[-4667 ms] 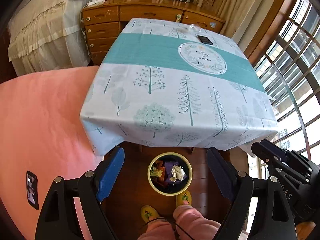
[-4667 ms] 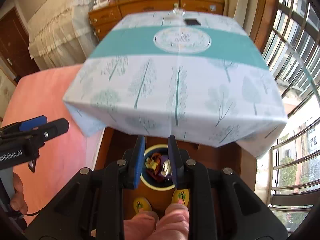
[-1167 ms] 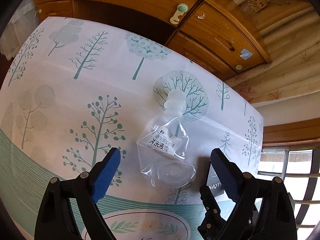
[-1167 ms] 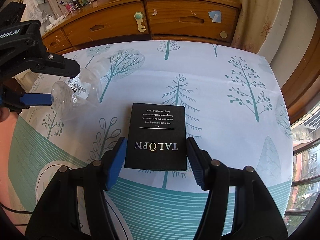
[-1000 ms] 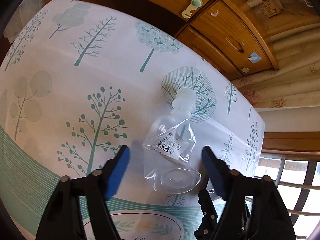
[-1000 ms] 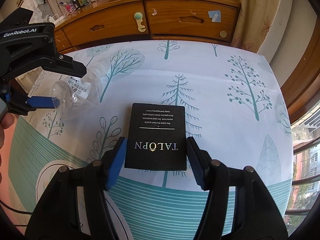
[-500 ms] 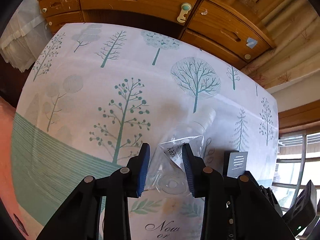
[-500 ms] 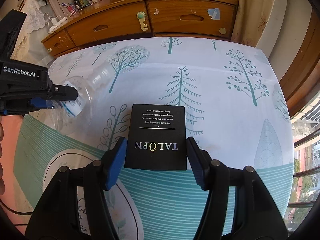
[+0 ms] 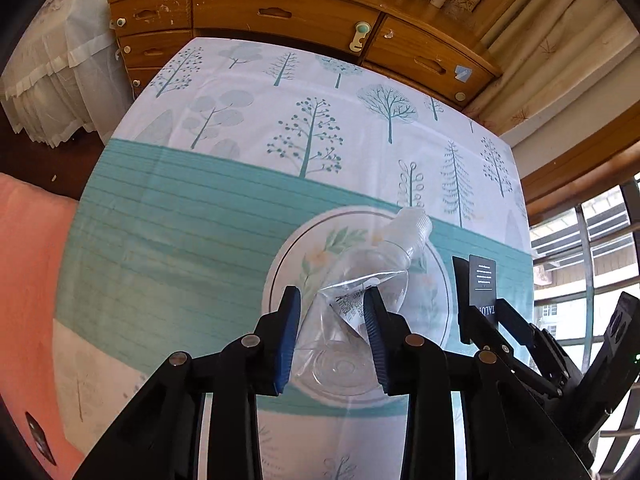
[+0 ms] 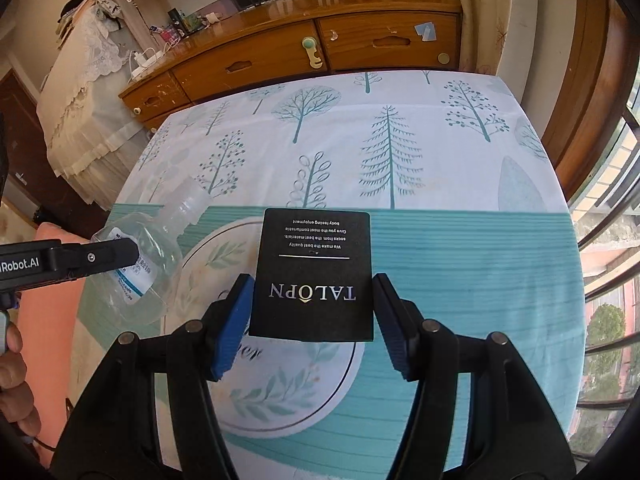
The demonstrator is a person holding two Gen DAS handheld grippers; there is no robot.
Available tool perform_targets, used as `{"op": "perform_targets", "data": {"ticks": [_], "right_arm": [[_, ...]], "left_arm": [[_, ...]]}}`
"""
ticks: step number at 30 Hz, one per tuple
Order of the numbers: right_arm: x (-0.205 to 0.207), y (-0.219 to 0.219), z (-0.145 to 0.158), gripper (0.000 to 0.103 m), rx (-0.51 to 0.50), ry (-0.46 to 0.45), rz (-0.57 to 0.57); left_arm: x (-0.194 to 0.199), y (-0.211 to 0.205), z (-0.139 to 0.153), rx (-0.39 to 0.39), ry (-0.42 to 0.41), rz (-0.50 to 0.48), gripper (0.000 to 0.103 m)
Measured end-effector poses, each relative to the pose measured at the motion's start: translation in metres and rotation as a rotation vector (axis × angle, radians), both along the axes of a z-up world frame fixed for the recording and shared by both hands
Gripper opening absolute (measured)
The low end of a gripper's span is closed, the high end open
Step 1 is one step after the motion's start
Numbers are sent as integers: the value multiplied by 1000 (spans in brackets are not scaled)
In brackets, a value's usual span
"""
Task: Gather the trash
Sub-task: 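Carry the clear bottle and black card down over the bin with both tools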
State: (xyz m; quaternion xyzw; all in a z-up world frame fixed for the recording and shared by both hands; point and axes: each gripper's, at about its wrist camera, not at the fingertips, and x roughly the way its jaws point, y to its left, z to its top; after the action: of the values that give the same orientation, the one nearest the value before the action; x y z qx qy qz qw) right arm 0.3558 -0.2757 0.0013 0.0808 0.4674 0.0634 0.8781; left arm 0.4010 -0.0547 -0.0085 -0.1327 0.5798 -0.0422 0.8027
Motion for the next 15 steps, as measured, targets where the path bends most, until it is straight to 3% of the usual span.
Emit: {"op": "perform_targets", "data": {"ticks": [9, 15], "right_arm": [[-171, 70, 21, 57, 25, 19, -46], [-285, 118, 16, 57, 16, 36, -90]], "left_arm": [[-172, 63, 15, -17, -29, -79, 32], [-276, 114, 13, -15, -30, -127, 32]]}}
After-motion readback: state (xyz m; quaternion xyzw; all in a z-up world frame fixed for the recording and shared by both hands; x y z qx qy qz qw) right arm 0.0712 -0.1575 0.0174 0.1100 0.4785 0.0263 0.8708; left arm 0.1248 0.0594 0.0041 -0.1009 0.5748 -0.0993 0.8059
